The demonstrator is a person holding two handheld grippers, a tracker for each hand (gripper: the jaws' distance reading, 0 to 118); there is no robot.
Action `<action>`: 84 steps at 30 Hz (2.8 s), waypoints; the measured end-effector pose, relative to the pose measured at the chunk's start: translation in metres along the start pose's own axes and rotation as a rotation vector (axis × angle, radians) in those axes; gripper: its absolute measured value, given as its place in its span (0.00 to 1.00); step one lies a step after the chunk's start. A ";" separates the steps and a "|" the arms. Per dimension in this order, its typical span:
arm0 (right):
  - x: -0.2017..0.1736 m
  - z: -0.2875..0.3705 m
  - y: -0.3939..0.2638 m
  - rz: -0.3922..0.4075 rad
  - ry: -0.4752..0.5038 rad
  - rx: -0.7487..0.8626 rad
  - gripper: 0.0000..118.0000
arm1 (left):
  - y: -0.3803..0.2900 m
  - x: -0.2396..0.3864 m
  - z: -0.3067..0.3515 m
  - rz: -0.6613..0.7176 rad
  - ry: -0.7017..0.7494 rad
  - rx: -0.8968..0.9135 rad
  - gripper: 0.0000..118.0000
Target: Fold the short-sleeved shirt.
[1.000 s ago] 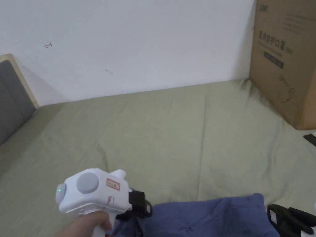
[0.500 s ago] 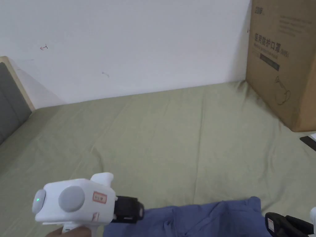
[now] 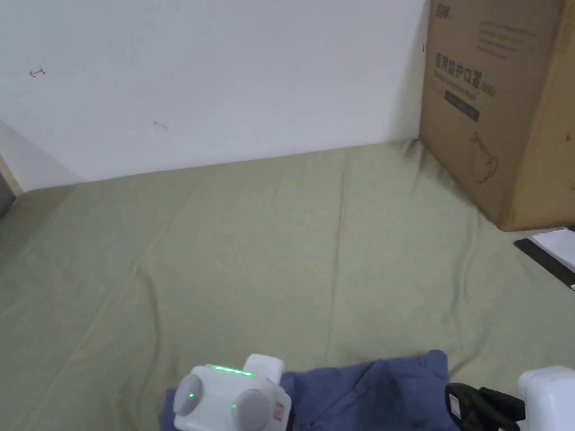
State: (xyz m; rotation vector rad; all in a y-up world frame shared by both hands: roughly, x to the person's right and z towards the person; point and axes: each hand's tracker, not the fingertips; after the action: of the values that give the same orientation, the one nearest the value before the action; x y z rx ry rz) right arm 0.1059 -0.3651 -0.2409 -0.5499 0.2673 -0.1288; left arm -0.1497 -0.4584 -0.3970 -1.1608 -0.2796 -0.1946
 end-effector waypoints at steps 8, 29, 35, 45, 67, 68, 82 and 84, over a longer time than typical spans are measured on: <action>-0.008 0.003 0.006 0.003 0.012 0.012 0.00 | 0.000 -0.010 0.054 0.249 -0.816 0.117 0.00; -0.050 -0.014 0.016 0.064 0.042 -0.058 0.00 | -0.134 -0.278 0.028 0.714 -0.886 0.136 1.00; -0.061 -0.029 0.019 0.077 0.047 -0.102 0.00 | -0.114 -0.275 -0.040 0.766 -1.202 0.151 1.00; -0.069 -0.040 0.010 0.085 0.061 -0.159 0.00 | -0.091 -0.224 -0.041 0.632 -0.663 0.148 0.06; -0.029 0.010 0.015 -0.022 0.091 -0.028 0.00 | -0.035 -0.142 0.103 0.311 -0.013 0.071 0.06; -0.027 0.012 0.015 -0.030 0.089 -0.025 0.00 | -0.027 -0.135 0.097 0.371 -0.092 0.070 0.06; -0.003 0.017 0.014 -0.099 0.042 -0.019 0.00 | 0.013 -0.057 0.057 0.357 -0.588 0.071 0.98; -0.003 0.014 0.014 -0.098 0.044 -0.022 0.00 | 0.000 -0.069 0.075 0.314 -0.436 0.103 0.98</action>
State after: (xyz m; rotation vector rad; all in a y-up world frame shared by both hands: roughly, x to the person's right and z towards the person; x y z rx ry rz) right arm 0.1077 -0.3457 -0.2364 -0.5831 0.2853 -0.2335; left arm -0.2236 -0.3889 -0.3907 -1.1203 -0.4788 0.3500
